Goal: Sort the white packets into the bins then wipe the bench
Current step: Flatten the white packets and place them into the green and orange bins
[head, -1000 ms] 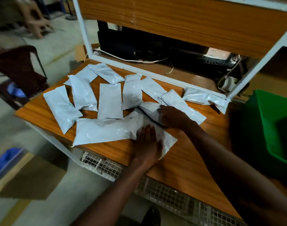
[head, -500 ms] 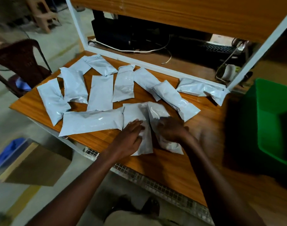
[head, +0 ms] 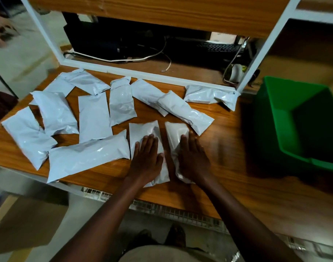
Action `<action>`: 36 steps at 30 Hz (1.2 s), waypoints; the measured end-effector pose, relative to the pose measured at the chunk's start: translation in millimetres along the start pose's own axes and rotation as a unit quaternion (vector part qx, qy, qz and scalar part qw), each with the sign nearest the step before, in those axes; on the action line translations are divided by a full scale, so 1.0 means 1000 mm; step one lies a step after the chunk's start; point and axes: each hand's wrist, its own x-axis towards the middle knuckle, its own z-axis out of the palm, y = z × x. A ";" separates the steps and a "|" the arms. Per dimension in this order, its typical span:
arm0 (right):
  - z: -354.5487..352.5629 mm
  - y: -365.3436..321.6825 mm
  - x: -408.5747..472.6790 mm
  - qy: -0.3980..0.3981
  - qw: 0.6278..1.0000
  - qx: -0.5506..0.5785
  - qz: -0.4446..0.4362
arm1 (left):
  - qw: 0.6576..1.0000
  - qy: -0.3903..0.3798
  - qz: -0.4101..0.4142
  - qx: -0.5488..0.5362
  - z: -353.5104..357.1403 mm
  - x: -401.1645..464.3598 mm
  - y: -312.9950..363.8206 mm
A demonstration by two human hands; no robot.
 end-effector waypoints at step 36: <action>0.026 -0.019 -0.053 0.213 0.957 0.164 0.112 | 0.980 0.079 0.105 -0.150 -0.008 -0.029 -0.003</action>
